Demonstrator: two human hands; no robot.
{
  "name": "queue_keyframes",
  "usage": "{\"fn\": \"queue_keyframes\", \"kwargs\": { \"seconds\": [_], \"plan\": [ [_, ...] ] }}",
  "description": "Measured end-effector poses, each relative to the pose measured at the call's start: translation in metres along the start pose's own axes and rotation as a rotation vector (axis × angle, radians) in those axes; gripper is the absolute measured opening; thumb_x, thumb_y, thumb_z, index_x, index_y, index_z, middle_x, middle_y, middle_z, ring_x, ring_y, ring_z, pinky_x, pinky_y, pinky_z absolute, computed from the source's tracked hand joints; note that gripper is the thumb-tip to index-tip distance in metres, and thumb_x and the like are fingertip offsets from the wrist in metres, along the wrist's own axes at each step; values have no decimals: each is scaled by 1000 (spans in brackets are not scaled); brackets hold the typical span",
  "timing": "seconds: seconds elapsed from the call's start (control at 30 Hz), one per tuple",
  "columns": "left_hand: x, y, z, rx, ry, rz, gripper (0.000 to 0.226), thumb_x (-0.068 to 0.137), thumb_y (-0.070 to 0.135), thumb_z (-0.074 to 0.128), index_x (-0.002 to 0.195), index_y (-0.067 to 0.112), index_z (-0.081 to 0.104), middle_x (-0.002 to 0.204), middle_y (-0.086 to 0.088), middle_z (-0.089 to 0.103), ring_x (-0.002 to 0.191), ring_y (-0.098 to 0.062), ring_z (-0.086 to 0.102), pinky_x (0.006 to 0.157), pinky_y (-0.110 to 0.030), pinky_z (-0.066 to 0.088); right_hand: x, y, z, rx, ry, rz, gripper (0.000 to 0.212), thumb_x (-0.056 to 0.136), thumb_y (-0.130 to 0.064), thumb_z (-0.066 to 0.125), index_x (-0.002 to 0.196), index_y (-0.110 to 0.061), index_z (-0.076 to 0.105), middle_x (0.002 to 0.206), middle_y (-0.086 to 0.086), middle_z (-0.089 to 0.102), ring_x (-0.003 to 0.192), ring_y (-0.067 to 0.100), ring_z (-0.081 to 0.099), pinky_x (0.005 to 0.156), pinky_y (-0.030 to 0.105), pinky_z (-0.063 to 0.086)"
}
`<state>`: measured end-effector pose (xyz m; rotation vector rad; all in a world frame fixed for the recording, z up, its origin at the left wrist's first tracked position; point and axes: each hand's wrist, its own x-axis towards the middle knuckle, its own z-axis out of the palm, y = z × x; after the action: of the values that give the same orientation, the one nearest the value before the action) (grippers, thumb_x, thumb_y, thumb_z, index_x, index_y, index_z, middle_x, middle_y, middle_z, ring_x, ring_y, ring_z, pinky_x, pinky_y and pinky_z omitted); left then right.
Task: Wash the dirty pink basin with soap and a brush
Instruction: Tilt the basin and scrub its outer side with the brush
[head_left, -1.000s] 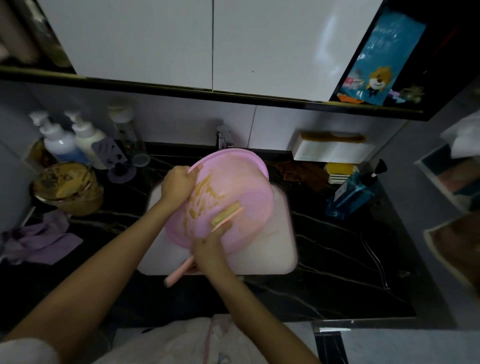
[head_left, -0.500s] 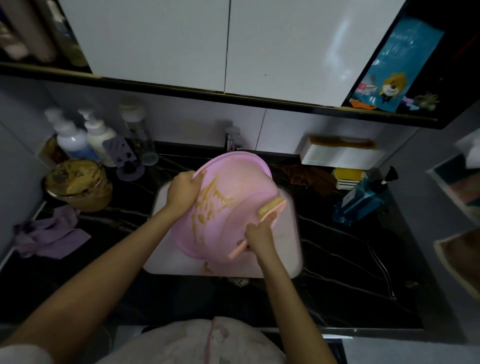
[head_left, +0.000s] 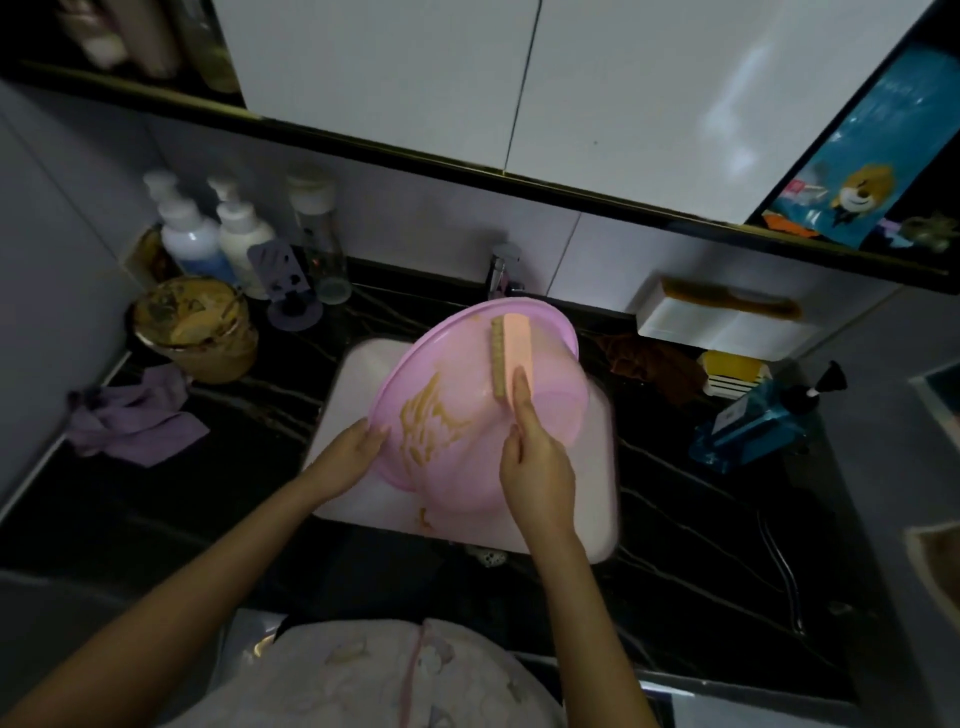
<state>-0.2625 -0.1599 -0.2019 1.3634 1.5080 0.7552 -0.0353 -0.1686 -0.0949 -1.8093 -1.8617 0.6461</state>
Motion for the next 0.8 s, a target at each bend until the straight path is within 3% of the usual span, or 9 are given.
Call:
{"fn": "queue_keyframes", "kwargs": {
  "seconds": [0.1, 0.2, 0.3, 0.43, 0.53, 0.63, 0.73, 0.8],
  "plan": [
    [-5, -24, 8, 3, 17, -114, 21, 101, 19, 39, 106, 11, 57, 112, -11, 61, 105, -24, 58, 100, -41, 43, 3, 4, 1, 35, 31, 30, 71, 93, -8, 38, 146, -47, 11, 59, -4, 43, 49, 13, 40, 48, 30, 29],
    [-2, -4, 7, 58, 258, -69, 27, 99, 28, 42, 82, 10, 52, 88, -17, 61, 84, -26, 57, 77, -36, 43, 6, 11, -4, 64, 65, 57, 70, 92, -7, 39, 144, -50, 17, 57, -7, 40, 49, 12, 40, 47, 27, 28],
    [8, 42, -4, 75, 397, 133, 36, 91, 43, 37, 77, 13, 51, 75, -13, 59, 72, -25, 55, 69, -36, 41, 10, 27, -13, 136, 51, 147, 73, 86, -9, 40, 143, -50, 19, 61, 5, 49, 56, 22, 49, 54, 34, 40],
    [29, 85, -7, 109, 296, 292, 54, 91, 41, 38, 89, -6, 63, 87, -20, 66, 85, -28, 62, 79, -35, 46, 11, 41, -22, 260, 97, 194, 55, 94, -21, 41, 145, -37, 31, 91, 3, 60, 76, 18, 56, 70, 32, 48],
    [41, 96, 2, 234, 233, 328, 67, 87, 57, 31, 80, -1, 64, 79, -14, 67, 77, -28, 62, 76, -41, 49, 22, 44, -25, 285, 165, 206, 47, 101, -31, 36, 147, -32, 29, 107, 8, 62, 92, 23, 58, 79, 31, 45],
    [44, 107, 12, 279, 269, 296, 56, 89, 54, 32, 66, 8, 55, 67, -8, 60, 68, -28, 57, 66, -38, 42, 24, 32, -29, 137, 88, 141, 49, 101, -37, 32, 148, -37, 22, 97, 7, 62, 90, 29, 61, 73, 36, 49],
    [42, 109, 16, 345, 294, 293, 55, 86, 57, 29, 63, 12, 52, 66, -8, 60, 67, -26, 56, 62, -37, 40, 4, 35, -36, -177, -94, -38, 50, 100, -41, 30, 147, -45, 14, 83, 7, 60, 78, 31, 62, 59, 32, 42],
    [39, 109, 18, 379, 279, 308, 49, 85, 58, 27, 63, 20, 50, 66, -4, 59, 66, -23, 54, 60, -33, 35, 10, 55, -51, -236, -100, 19, 50, 99, -40, 31, 148, -41, 19, 89, 14, 66, 81, 34, 63, 62, 33, 45]
  ]
}}
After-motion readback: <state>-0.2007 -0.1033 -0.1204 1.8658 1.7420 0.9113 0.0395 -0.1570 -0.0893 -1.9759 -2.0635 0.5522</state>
